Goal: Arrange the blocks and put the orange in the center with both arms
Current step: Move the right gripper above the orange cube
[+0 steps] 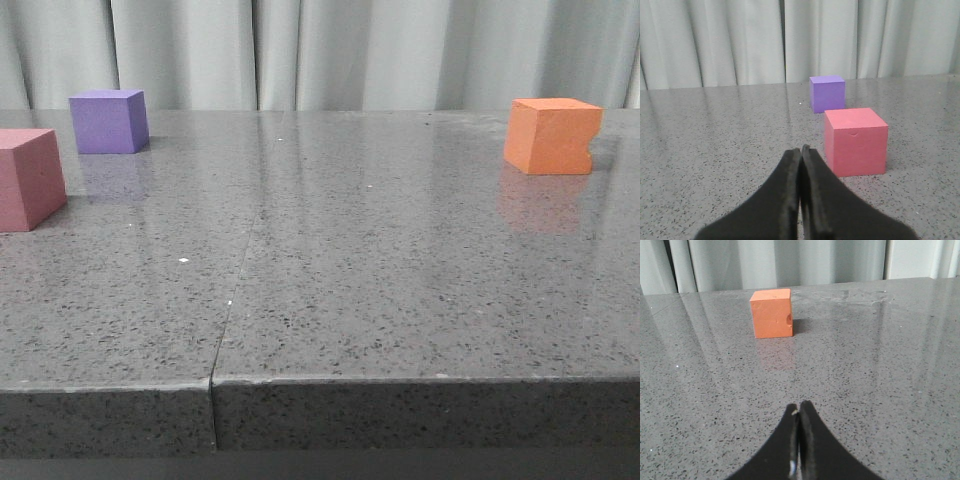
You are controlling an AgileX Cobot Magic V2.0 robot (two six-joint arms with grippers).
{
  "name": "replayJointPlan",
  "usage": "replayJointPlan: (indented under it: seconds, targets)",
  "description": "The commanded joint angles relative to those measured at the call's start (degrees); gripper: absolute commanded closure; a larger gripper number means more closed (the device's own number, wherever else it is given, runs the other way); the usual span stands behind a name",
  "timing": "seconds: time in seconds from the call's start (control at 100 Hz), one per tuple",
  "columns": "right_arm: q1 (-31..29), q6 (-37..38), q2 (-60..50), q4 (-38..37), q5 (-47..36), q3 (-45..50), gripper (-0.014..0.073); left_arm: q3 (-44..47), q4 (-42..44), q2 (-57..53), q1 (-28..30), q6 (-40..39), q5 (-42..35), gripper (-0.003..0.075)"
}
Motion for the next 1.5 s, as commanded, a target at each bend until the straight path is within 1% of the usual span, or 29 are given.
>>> replayJointPlan:
  seconds: [0.0,0.76,0.95,1.05,1.13,1.23,1.38,1.49]
  targets:
    - [-0.3,-0.6,-1.3,-0.1,-4.1,-1.1,0.0599,2.3,-0.3,-1.6,0.1,-0.1,-4.9,0.0741]
    - [-0.3,-0.6,-1.3,-0.1,-4.4,-1.1,0.0599,2.3,-0.3,-1.6,0.1,-0.1,-4.9,0.0741]
    - [-0.3,-0.6,-1.3,-0.1,-6.8,-1.1,0.0599,2.3,-0.3,-1.6,0.1,-0.1,-4.9,0.0741]
    - [-0.3,-0.6,-1.2,-0.1,-12.7,-1.1,0.0599,2.3,-0.3,-1.6,0.1,-0.1,-4.9,0.0741]
    - [-0.3,-0.6,-0.9,-0.1,-14.8,-1.4,0.0599,2.3,-0.3,-1.6,0.1,-0.1,-4.9,0.0741]
    - [-0.3,-0.6,0.0,-0.1,-12.3,-3.4,0.0599,2.3,-0.3,-1.6,0.1,-0.1,-4.9,0.0741]
    - [-0.3,-0.6,4.5,-0.1,-4.7,-8.7,0.0599,2.3,-0.3,-1.6,0.1,-0.1,-4.9,0.0741]
    - [-0.3,-0.6,10.1,-0.1,-2.2,-13.0,0.0642,2.3,-0.3,-1.6,0.1,-0.1,-4.9,0.0741]
